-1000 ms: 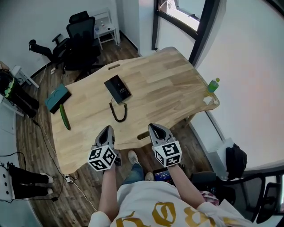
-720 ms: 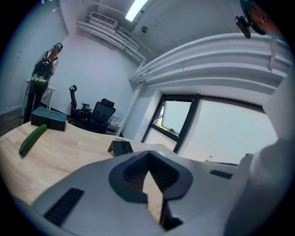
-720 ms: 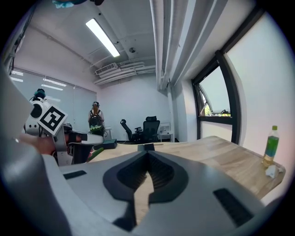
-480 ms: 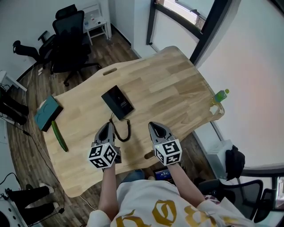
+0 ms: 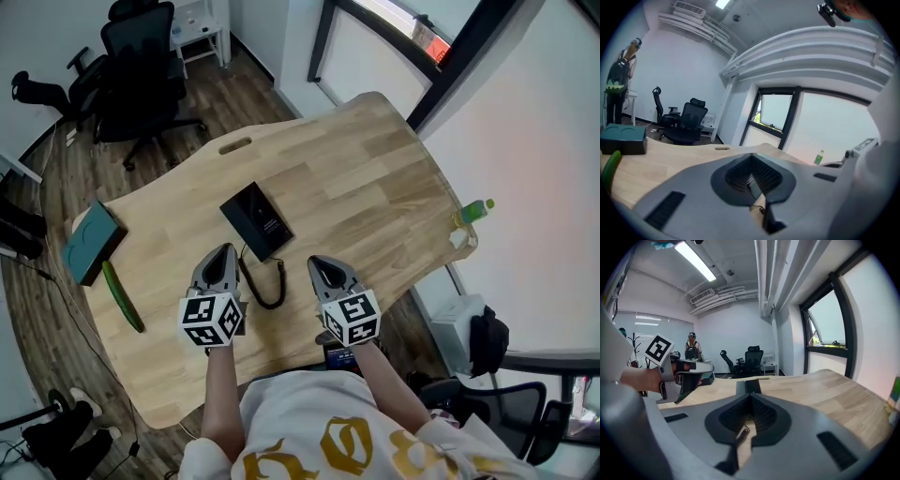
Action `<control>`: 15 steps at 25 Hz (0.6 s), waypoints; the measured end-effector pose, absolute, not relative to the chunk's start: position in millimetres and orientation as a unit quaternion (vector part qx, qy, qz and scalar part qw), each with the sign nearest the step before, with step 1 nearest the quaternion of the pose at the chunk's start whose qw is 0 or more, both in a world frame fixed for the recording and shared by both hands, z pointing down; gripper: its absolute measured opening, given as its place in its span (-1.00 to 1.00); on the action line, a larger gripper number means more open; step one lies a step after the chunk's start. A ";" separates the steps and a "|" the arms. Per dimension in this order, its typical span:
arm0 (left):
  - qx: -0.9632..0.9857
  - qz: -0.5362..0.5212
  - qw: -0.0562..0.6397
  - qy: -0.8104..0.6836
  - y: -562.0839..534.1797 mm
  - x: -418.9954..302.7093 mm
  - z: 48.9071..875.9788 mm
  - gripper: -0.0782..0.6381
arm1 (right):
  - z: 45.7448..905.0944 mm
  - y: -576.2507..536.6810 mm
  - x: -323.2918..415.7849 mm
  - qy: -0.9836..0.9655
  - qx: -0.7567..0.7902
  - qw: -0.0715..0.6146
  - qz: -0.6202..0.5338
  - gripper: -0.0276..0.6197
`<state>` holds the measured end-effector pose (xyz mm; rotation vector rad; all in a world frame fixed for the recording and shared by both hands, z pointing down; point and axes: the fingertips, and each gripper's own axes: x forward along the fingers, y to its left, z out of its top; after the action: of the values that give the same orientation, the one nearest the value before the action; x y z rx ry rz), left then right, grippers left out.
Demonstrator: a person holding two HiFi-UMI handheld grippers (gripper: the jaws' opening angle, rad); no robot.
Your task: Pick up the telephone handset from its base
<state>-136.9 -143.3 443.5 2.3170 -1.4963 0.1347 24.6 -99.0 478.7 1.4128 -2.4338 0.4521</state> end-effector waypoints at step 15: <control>0.787 0.026 0.222 -0.575 -159.9 -158.7 478.6 -0.77 | 493.0 -121.7 28.4 -0.846 0.491 0.137 0.154 -0.90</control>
<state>-158.7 -159.9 478.6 2.1734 -1.5891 0.0716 28.4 -121.7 493.0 1.4214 -2.4487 0.4459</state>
